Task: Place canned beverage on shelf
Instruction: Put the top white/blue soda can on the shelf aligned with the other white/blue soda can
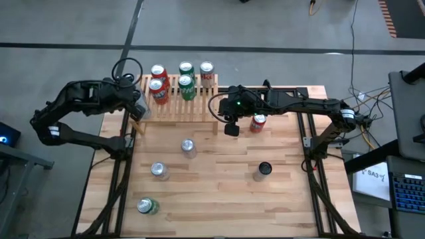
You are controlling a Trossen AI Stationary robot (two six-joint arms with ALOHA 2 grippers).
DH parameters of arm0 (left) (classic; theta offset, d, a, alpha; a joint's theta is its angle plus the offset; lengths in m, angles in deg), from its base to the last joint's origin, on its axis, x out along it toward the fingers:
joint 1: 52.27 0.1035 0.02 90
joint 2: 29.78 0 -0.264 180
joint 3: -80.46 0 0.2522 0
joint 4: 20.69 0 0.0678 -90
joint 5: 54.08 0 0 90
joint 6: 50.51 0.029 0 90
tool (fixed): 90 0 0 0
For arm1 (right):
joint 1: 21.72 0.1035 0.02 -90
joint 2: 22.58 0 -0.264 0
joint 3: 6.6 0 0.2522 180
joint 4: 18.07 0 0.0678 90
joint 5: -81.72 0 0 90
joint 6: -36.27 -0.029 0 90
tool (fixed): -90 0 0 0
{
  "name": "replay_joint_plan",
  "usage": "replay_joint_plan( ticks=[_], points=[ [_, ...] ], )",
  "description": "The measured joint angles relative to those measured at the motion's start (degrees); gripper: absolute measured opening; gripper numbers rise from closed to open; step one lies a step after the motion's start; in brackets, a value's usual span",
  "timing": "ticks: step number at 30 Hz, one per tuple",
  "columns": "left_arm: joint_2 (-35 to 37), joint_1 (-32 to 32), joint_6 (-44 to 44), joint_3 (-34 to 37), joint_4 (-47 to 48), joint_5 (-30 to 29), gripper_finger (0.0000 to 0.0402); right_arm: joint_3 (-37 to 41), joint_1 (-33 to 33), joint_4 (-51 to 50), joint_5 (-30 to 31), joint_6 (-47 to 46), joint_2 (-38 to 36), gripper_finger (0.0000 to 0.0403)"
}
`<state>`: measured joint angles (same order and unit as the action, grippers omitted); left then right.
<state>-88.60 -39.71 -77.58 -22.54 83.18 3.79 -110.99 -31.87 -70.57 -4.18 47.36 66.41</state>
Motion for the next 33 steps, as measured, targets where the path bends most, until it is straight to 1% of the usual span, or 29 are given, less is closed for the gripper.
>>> replay_joint_plan(
  ticks=[6, 13, 17, 22, 26, 33],
  points=[
    [-0.19, 0.0, 0.0, -0.06, 0.0, -1.19, 0.0, 0.0, 0.0, 0.02, 0.02, 0.02, 0.0, 0.0027],
    [-0.15, 0.0, 1.55, -4.42, -0.03, -1.42, 0.0, 0.0, 0.0, 0.02, 0.02, 0.02, 0.0, 0.0027],
    [0.07, 0.04, 3.32, -5.56, -0.05, -0.93, 0.0, 0.0, 0.0, 0.02, 0.02, 0.02, 0.0, 0.0027],
    [0.07, 0.04, 3.47, -5.08, -0.06, -0.81, 0.0, 0.0, 0.0, 0.02, 0.03, 0.25, 0.0, 0.0027],
    [0.57, 0.09, 5.64, -3.03, -0.07, -0.26, 0.0, 0.0, 0.0, 0.02, 0.02, 0.42, 0.0, 0.0027],
    [1.83, 0.09, 5.49, -1.99, -0.07, -0.24, 0.0, 0.0, 0.0, 0.02, 0.03, 0.42, 0.0, 0.0027]
  ],
)
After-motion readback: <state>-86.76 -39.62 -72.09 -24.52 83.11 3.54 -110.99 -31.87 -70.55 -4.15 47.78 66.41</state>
